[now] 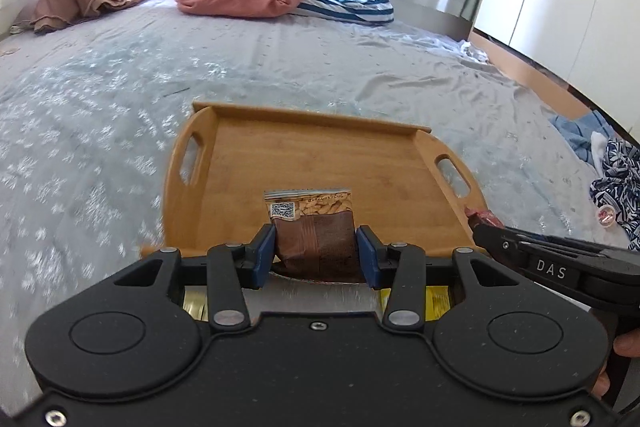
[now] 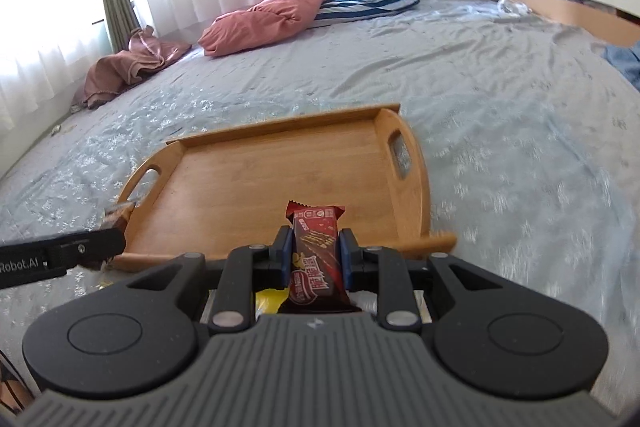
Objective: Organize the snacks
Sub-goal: 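Carry the almond bag and red chocolate bar onto the wooden tray with both grippers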
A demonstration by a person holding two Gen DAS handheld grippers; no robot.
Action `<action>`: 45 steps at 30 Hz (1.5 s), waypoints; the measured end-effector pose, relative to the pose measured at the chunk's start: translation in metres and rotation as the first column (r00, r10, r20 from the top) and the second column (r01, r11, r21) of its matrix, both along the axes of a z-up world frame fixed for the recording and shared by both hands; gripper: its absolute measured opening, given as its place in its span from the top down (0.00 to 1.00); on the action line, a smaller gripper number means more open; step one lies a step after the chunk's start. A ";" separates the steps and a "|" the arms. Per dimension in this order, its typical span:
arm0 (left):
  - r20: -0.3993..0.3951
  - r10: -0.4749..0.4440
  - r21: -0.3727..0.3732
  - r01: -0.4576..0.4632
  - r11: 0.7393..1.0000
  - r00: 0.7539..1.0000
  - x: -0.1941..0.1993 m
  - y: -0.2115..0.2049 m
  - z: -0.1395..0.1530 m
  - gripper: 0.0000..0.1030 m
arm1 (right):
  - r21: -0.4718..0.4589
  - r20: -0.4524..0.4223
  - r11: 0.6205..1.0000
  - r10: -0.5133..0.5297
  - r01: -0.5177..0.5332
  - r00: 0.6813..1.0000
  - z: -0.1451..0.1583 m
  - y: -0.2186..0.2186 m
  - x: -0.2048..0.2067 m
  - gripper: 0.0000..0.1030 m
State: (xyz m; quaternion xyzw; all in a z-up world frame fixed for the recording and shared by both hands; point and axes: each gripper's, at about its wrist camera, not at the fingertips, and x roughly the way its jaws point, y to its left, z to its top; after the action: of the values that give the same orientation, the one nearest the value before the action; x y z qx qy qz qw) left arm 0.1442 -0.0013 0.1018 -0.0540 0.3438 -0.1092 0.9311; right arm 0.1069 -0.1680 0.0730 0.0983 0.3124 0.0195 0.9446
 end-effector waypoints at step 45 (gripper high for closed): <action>-0.174 0.043 0.057 -0.034 0.998 0.984 0.122 -0.017 -0.063 0.60 | -0.056 -0.151 0.997 0.034 -0.043 0.988 -0.051 0.001 0.107 0.72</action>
State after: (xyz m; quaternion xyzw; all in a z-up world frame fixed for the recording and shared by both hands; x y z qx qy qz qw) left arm 0.2658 -0.0185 0.0386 -0.0452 0.4261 -0.0767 0.9003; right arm 0.2143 -0.1672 0.0223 0.0654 0.3849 0.0209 0.9204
